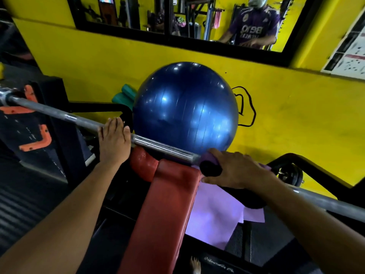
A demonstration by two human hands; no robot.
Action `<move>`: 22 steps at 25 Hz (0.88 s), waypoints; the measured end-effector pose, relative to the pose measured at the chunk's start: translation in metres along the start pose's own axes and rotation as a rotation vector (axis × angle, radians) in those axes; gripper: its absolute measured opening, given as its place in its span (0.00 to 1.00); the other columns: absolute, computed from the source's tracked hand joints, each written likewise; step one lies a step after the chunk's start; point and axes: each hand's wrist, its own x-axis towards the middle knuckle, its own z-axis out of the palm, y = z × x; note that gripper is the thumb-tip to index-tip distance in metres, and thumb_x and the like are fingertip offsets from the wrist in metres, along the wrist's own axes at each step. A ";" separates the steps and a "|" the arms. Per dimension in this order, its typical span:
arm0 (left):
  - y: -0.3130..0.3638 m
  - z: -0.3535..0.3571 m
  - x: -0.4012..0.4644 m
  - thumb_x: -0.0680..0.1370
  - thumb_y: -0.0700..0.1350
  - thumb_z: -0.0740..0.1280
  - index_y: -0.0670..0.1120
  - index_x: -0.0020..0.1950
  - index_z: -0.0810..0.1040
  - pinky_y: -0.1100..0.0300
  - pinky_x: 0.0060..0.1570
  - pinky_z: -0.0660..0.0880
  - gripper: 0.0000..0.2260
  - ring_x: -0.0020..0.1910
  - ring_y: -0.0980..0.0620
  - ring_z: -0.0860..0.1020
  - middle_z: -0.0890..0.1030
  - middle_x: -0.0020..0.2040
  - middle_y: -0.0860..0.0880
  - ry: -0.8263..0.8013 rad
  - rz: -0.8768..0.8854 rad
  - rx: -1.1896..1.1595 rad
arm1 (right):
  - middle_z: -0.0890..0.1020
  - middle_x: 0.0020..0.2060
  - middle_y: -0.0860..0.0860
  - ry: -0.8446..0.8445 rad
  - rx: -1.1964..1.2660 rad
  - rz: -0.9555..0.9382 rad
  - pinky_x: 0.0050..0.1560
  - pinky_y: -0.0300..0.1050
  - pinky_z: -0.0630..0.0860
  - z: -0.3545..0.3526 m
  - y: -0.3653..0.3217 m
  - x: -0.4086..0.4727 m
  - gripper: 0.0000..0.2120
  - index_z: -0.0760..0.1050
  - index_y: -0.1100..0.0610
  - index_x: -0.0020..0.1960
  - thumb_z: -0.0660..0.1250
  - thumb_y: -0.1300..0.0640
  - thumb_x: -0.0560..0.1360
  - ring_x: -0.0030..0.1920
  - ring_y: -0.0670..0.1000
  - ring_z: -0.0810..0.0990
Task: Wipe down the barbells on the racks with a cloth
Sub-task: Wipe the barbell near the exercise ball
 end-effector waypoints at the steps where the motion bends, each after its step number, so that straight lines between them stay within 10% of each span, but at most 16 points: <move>1: 0.000 0.000 -0.001 0.83 0.54 0.43 0.36 0.78 0.63 0.40 0.78 0.48 0.31 0.80 0.40 0.58 0.65 0.78 0.37 0.000 -0.008 -0.007 | 0.81 0.58 0.51 -0.041 0.005 0.006 0.55 0.58 0.77 -0.002 0.010 -0.004 0.44 0.57 0.41 0.70 0.55 0.17 0.63 0.57 0.61 0.81; 15: -0.007 0.002 0.000 0.84 0.55 0.42 0.38 0.80 0.58 0.41 0.79 0.45 0.30 0.81 0.43 0.54 0.60 0.80 0.39 -0.038 -0.007 -0.020 | 0.74 0.60 0.57 0.107 -0.166 -0.292 0.45 0.56 0.77 0.006 -0.074 0.068 0.36 0.55 0.56 0.76 0.65 0.42 0.76 0.54 0.63 0.81; 22: -0.008 0.007 0.001 0.86 0.53 0.44 0.38 0.81 0.55 0.43 0.79 0.41 0.28 0.82 0.43 0.51 0.57 0.81 0.39 -0.036 -0.010 -0.032 | 0.74 0.63 0.52 0.024 -0.266 -0.145 0.45 0.53 0.79 0.004 0.012 -0.016 0.41 0.48 0.51 0.78 0.65 0.39 0.75 0.55 0.58 0.81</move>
